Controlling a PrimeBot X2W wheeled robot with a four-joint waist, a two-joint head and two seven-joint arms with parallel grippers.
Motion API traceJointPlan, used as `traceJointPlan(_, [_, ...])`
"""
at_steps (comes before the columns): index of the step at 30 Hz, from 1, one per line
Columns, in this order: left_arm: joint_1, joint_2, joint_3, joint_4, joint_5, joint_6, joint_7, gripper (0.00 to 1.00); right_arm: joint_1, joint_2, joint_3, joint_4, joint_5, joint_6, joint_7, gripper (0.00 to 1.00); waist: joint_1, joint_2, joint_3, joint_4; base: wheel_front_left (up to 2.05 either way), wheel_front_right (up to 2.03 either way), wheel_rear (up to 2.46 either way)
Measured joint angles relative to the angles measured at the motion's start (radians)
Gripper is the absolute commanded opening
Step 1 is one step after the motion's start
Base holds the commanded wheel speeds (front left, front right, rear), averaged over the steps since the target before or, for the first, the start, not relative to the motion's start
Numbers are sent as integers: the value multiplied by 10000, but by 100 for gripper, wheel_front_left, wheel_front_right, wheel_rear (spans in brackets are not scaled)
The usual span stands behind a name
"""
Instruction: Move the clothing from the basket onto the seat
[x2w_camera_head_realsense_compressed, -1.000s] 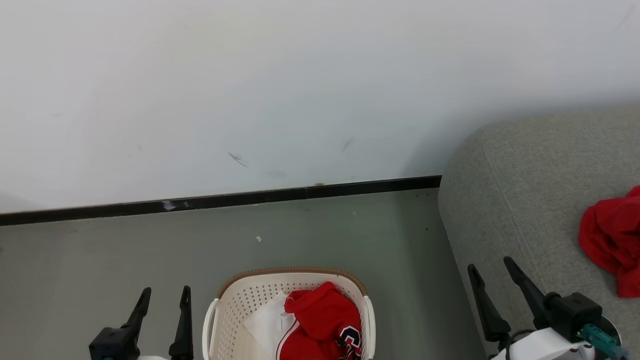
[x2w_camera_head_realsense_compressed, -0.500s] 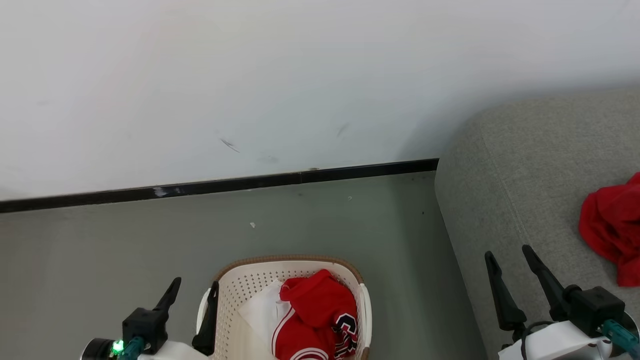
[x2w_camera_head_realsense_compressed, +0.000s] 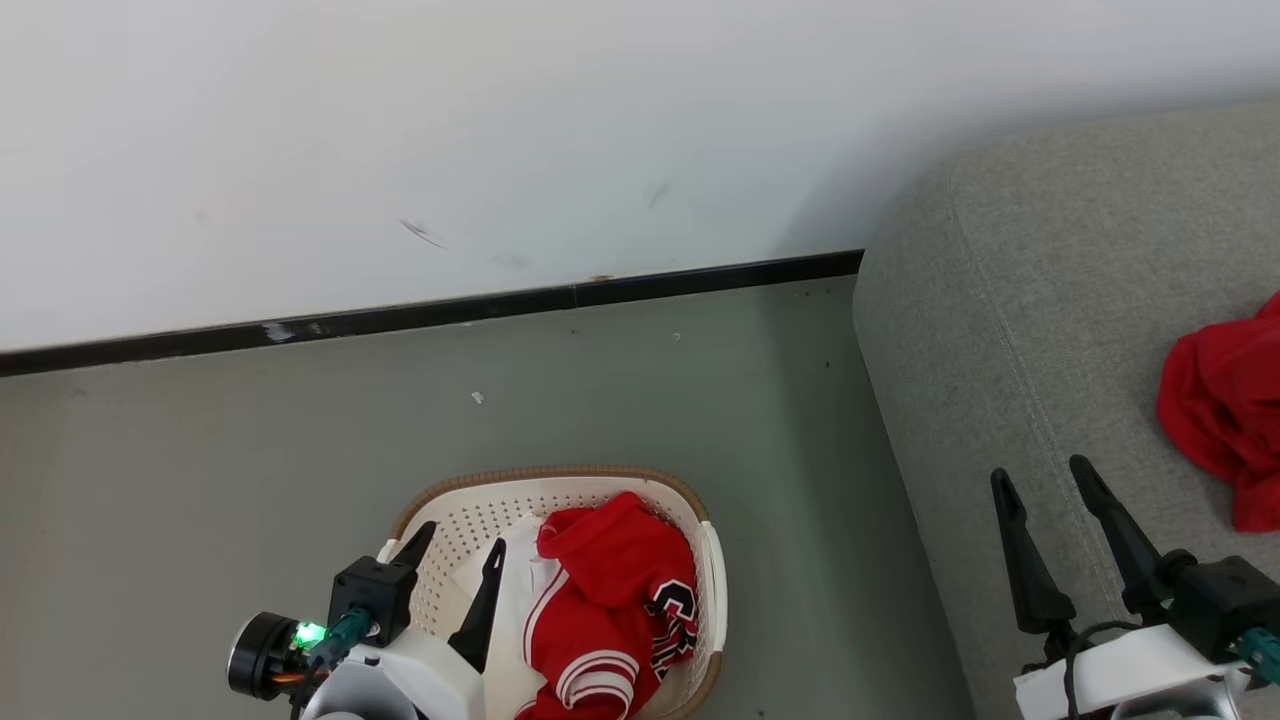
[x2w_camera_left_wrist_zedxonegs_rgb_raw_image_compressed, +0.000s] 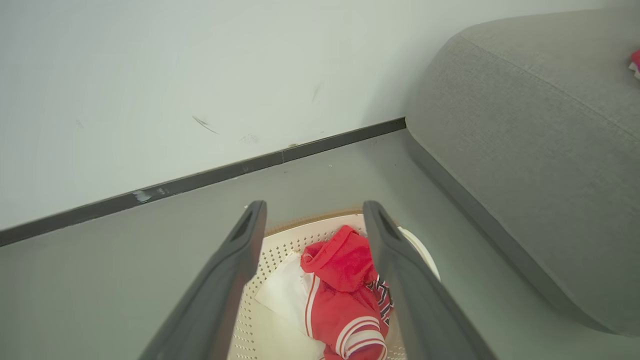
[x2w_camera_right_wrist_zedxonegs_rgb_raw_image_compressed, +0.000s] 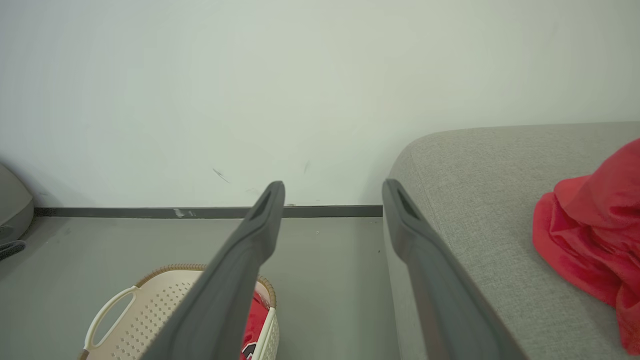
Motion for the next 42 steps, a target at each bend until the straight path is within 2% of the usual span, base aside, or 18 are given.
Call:
traceJointPlan(15, [-1408,-159,-249,1835,437,-309,188,100,-796,4,44,-909,25,0,-2,100,0,0,1508,-532,0,0,0])
traceJointPlan(42, [-3636,-196,-146,3879,606,-573,290,100,-2998,-2,380,-1613,545,0,-27,100,0,0,4415,-1797,0,0,0])
